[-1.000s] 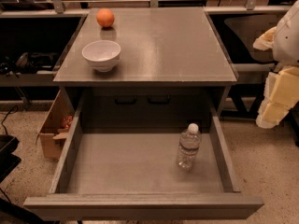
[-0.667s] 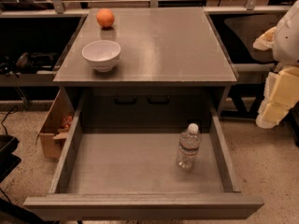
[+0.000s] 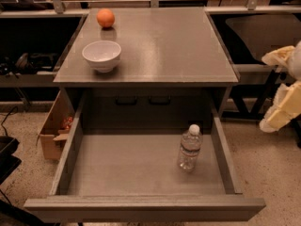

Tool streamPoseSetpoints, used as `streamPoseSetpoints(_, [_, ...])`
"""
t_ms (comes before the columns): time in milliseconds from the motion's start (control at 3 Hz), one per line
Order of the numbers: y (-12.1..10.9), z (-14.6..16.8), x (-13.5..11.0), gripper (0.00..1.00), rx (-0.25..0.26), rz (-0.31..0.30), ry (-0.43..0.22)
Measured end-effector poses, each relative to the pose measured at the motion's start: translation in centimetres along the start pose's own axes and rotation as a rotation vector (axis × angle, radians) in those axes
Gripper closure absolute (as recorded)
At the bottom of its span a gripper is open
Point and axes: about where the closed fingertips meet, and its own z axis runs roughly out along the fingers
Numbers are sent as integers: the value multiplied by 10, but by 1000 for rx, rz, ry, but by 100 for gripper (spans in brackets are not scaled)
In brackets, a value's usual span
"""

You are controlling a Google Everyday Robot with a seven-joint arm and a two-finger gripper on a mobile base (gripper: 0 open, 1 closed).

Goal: Pick water bottle from top drawer and place on counter

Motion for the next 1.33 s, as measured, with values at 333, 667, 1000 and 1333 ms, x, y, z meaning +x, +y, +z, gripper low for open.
streamPoseSetpoints(333, [-4, 33, 28, 0, 14, 26, -220])
streamPoseSetpoints(667, [1, 60, 40, 0, 19, 30, -428])
streamPoseSetpoints(1000, [8, 76, 43, 0, 11, -6, -569])
streamPoseSetpoints(1333, [8, 78, 41, 0, 11, -19, -578])
